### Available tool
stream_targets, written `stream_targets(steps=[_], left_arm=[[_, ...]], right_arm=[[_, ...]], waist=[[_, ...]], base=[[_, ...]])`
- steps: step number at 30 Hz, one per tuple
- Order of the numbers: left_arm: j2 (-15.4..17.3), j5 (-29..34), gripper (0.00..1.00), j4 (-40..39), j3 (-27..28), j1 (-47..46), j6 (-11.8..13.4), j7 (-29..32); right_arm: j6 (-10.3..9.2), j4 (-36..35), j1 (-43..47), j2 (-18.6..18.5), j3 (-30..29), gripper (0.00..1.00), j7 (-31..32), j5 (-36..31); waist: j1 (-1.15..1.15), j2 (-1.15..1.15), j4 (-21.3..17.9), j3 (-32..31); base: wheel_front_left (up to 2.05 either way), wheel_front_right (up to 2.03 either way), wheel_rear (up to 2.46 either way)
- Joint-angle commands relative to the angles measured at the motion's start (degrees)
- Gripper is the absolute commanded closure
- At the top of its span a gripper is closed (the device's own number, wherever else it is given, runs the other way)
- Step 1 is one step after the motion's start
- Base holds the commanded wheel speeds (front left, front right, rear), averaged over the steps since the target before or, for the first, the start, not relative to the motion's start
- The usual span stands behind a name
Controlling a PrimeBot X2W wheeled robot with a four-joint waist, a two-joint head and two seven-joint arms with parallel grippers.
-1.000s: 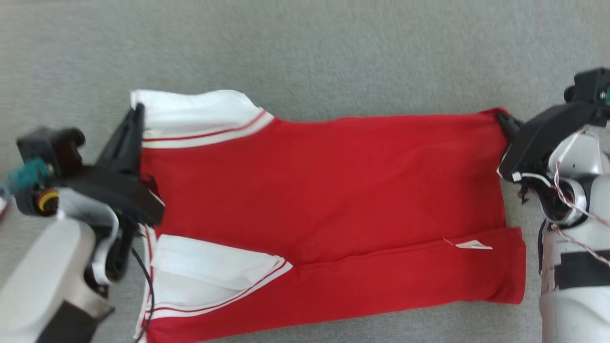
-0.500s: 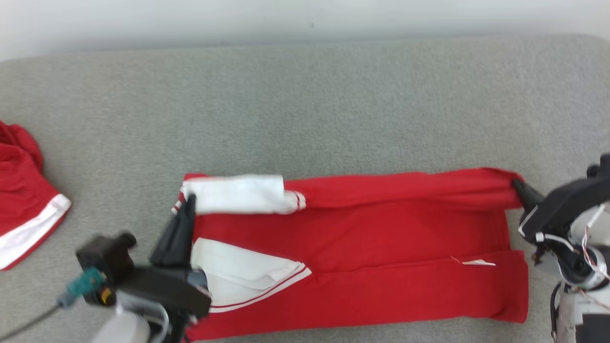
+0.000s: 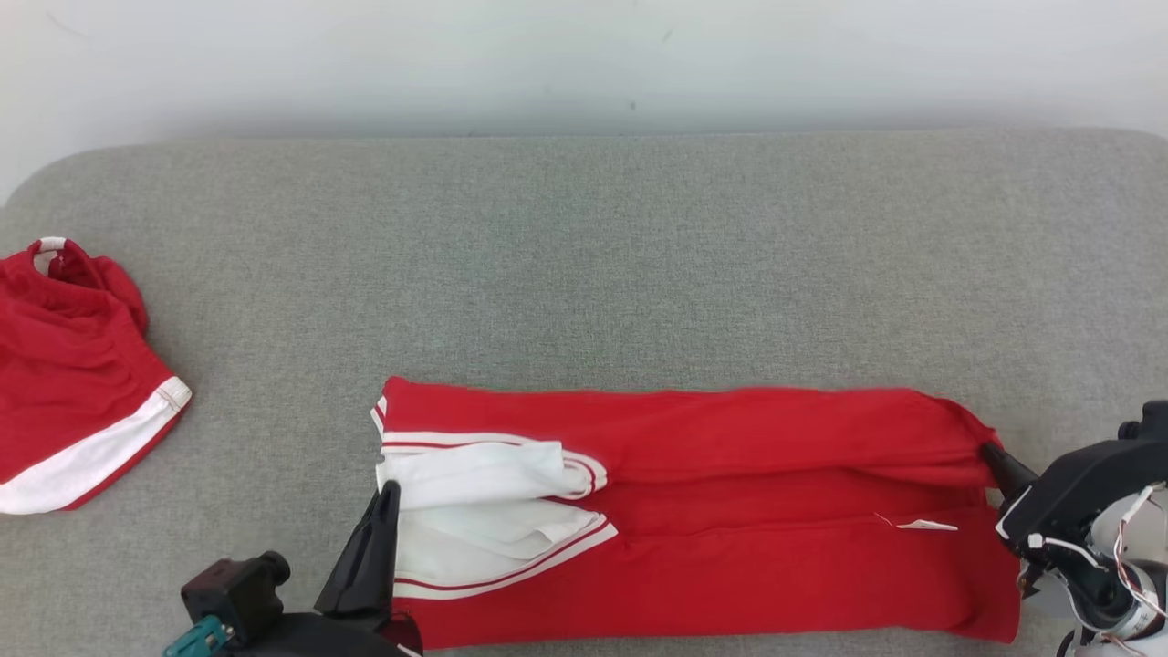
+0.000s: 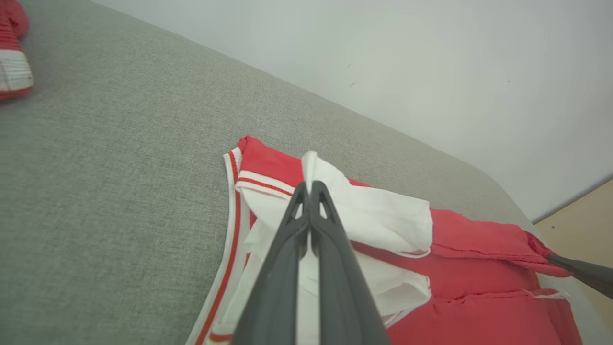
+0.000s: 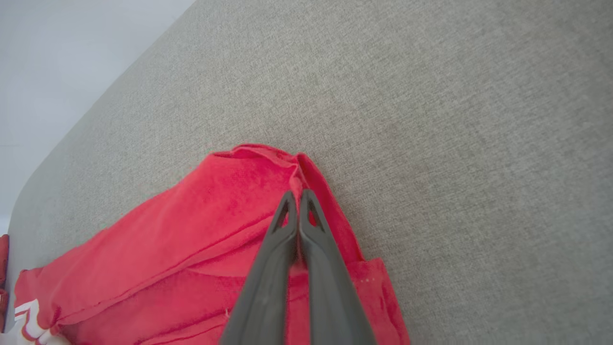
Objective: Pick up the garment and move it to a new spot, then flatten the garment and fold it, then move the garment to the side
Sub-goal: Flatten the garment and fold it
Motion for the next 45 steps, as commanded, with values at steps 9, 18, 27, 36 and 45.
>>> stream_targets(steps=[9,18,27,36,45], left_arm=[[0.2,0.3,1.0,1.9,0.2,2.6,0.7,-0.2],[-0.1,2.8,0.0,4.1,1.5,3.5,2.0,-0.3],[-4.8,18.1,0.0,-2.1,13.0,8.1,-1.7,-0.4],[-12.1,33.3,0.0,-6.7,23.8,14.9,-6.6,-0.4],[-15.3,38.4,0.0,-5.9,27.4,18.8,-9.4,-0.4]], right_arm=[[0.03,0.1,2.9,0.0,-0.3,1.0,0.5,0.3],[0.03,-2.6,5.0,0.0,0.1,0.0,-0.2,1.8],[0.03,-12.6,10.9,0.0,2.4,0.0,-8.7,-0.1],[0.03,-15.8,17.7,0.0,8.6,0.0,-23.8,-8.3],[0.03,-9.2,17.2,-1.1,8.0,0.0,-26.2,-11.5]], waist=[[0.01,0.0,0.1,-0.6],[0.01,0.0,0.7,-1.3],[0.01,0.0,2.4,-3.8],[0.01,0.0,2.5,-6.8],[0.01,0.0,2.3,-7.6]], base=[[0.0,0.0,0.0],[0.0,0.0,0.0],[0.0,0.0,0.0],[0.0,0.0,0.0],[0.0,0.0,0.0]])
